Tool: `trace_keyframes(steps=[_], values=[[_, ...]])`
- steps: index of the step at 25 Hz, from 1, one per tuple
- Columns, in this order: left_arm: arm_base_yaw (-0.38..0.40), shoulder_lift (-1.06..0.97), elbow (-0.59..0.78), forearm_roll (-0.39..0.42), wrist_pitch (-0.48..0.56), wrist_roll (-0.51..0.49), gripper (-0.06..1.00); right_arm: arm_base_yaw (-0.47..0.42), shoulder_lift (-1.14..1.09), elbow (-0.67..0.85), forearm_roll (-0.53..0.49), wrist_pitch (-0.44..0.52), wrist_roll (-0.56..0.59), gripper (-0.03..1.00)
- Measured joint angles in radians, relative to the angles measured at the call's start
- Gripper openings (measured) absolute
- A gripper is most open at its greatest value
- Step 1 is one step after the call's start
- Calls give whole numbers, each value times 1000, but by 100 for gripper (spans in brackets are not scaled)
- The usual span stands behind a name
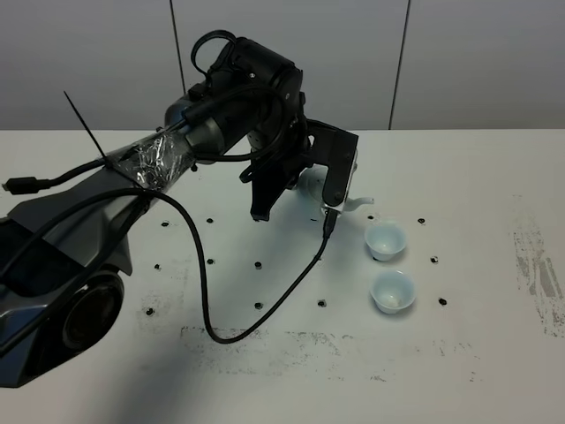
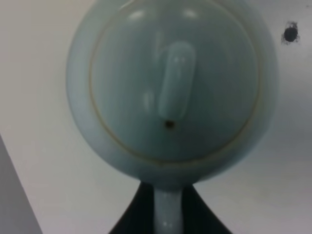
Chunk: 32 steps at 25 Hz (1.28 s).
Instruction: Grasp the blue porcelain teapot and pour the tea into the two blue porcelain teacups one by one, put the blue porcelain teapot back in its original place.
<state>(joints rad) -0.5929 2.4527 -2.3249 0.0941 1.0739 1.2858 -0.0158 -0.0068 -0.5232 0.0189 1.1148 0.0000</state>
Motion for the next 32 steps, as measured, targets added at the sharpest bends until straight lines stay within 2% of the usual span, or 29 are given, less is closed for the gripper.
trace_keyframes(steps=[10, 19, 27, 32], values=[[-47, 15, 0, 145, 1, -13, 4, 0, 0, 0, 0, 0, 0, 34], [-113, 35, -2, 238, -17, -15, 4, 0, 0, 0, 0, 0, 0, 34], [-151, 43, -2, 367, -35, -15, 4, 0, 0, 0, 1, 0, 0, 34], [-166, 44, -2, 414, -47, -15, 4, 0, 0, 0, 1, 0, 0, 34]])
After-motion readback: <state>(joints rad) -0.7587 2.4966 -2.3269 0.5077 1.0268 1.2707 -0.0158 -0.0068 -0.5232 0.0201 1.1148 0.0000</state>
